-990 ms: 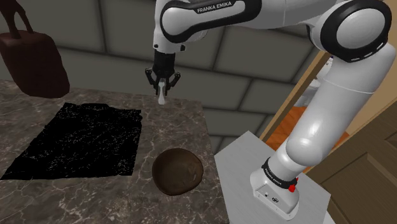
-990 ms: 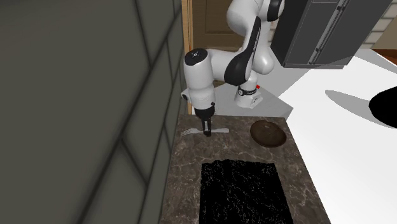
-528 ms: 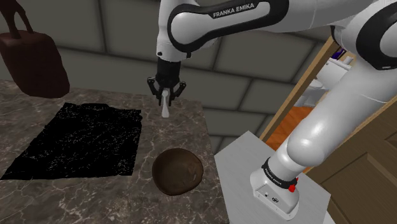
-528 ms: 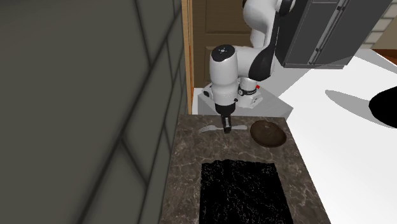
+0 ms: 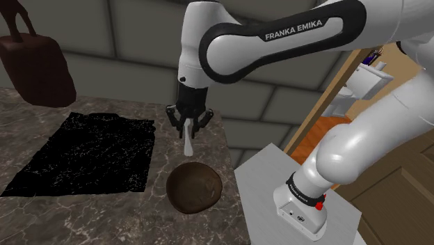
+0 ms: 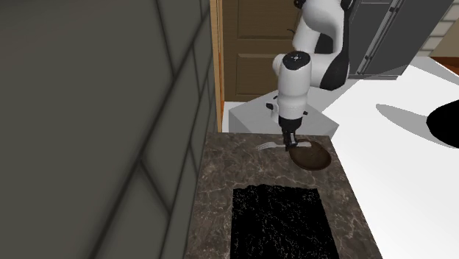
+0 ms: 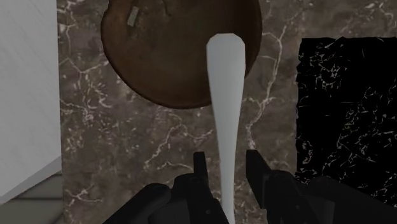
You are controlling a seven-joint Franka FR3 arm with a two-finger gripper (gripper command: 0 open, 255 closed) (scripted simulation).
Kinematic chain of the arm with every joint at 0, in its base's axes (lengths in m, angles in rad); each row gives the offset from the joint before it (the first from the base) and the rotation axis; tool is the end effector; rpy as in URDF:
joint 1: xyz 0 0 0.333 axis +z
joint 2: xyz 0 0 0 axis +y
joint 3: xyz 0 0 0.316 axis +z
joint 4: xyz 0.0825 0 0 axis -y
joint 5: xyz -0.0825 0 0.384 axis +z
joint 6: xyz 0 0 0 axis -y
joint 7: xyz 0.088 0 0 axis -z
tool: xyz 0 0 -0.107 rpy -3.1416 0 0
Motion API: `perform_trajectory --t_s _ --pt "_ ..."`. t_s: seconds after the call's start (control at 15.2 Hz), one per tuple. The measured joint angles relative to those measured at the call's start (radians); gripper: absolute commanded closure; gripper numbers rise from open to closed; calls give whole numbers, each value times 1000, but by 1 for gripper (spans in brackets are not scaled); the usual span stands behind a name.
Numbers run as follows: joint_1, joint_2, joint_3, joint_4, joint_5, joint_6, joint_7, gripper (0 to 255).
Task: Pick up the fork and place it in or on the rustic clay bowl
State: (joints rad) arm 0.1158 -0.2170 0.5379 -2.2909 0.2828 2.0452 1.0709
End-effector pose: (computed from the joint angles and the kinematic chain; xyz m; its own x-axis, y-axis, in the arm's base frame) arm 0.3669 0.3068 0.4224 0.8350 -0.5308 -0.1453 -0.5379 -0.8430 -0.0114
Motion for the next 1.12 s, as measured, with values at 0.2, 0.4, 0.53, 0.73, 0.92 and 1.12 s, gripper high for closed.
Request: perform_trajectory --t_s 0.2,0.4,0.53,0.73,0.92,1.12 --pt "38 -66 25 -60 48 8 30 255" --pt "85 -126 62 -110 99 14 77 255" --pt "117 -173 78 -140 133 7 102 255" --pt "150 -206 103 -172 167 16 133 255" --pt "151 -185 123 -187 172 55 142 255" --pt "150 -162 137 -213 176 104 139 255"
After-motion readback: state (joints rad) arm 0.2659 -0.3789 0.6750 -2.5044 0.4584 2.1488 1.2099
